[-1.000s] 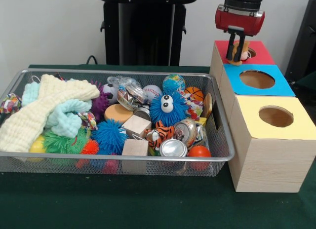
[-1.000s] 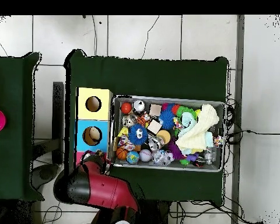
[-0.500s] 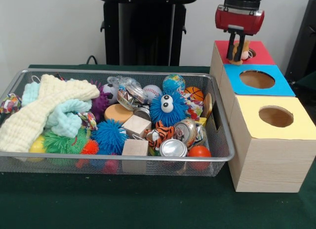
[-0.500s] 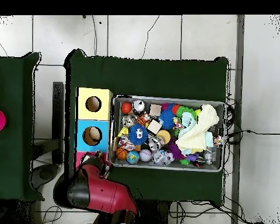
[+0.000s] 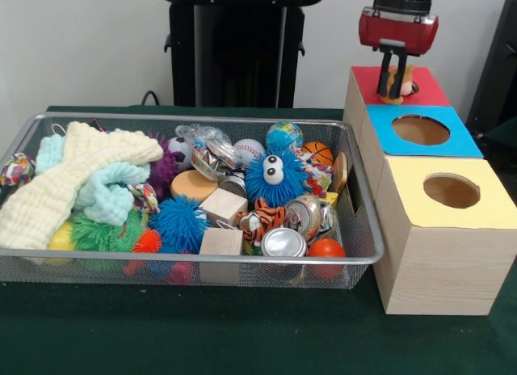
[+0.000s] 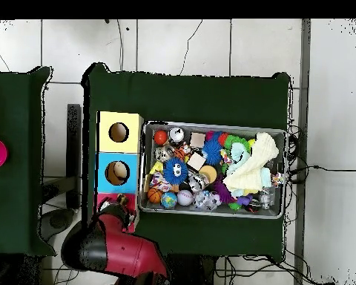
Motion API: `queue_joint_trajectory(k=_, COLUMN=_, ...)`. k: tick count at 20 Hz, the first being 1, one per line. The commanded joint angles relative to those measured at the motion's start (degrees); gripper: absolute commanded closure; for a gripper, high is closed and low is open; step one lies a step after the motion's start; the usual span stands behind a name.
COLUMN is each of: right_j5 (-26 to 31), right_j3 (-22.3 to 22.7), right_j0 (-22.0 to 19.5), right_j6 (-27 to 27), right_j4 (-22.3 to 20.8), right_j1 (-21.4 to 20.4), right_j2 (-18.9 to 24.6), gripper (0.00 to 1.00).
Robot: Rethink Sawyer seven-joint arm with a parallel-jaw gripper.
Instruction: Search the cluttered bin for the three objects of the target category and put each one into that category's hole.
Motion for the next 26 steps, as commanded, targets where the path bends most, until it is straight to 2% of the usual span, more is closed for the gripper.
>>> queue_joint_trajectory(k=1, right_j5=2.39, right_j3=5.44, right_j0=4.28, right_j6=16.60, right_j4=4.12, right_j1=2.76, right_j2=3.15, gripper=1.00)
queue_joint_trajectory(k=10, right_j5=5.79, right_j3=7.44, right_j0=6.19, right_j6=14.80, right_j4=5.02, right_j1=-0.29, right_j2=0.84, gripper=1.00)
queue_joint_trajectory(k=13, right_j5=5.36, right_j3=8.33, right_j0=4.92, right_j6=14.35, right_j4=4.62, right_j1=-0.71, right_j2=1.85, gripper=1.00)
queue_joint_trajectory(k=21, right_j5=1.60, right_j3=9.13, right_j0=1.03, right_j6=13.49, right_j4=2.96, right_j1=1.22, right_j2=4.87, gripper=1.00)
queue_joint_trajectory(k=26, right_j5=-1.31, right_j3=8.78, right_j0=0.12, right_j6=13.72, right_j4=2.35, right_j1=3.53, right_j2=5.88, gripper=1.00)
